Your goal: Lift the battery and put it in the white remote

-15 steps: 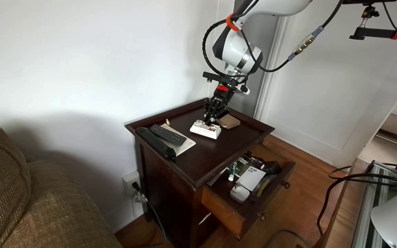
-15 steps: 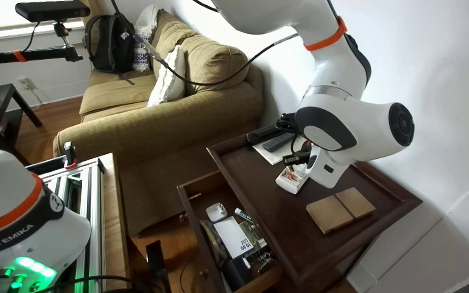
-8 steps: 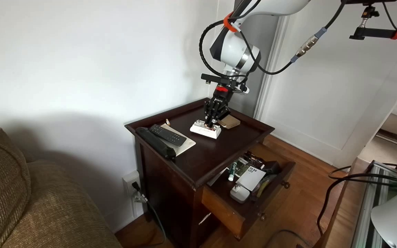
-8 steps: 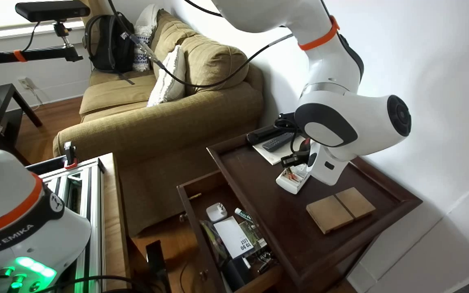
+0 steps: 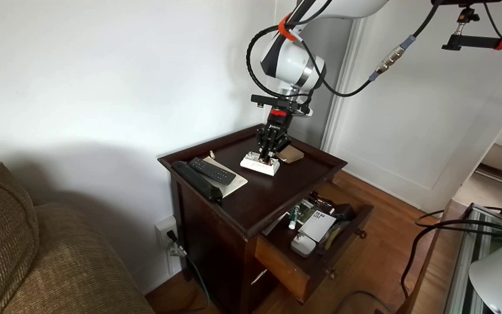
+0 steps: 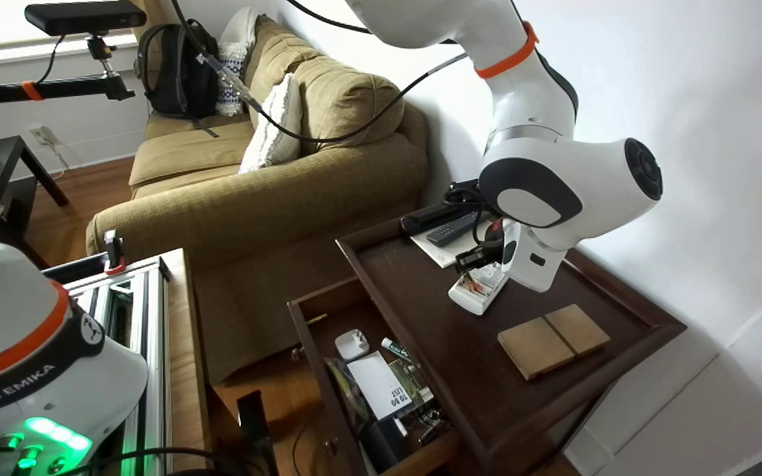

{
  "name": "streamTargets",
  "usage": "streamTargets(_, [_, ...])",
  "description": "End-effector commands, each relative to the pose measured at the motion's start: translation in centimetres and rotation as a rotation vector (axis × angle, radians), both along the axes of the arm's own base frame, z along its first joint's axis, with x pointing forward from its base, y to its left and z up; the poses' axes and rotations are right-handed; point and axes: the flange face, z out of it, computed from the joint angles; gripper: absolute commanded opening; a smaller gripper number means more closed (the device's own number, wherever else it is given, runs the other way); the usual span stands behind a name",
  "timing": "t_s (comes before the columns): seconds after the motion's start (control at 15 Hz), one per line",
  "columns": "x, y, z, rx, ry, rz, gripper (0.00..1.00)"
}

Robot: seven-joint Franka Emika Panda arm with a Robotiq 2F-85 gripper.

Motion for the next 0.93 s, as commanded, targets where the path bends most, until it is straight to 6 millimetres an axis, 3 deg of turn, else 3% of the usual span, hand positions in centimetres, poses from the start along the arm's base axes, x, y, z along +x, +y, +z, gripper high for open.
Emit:
streamTargets(0.0, [0.3,-0.4,-0.3,-0.02,0.002,0.044,0.04])
streamTargets(0.87, [0.7,-0.5,1.2,-0.048,-0.029,0.137,0.04])
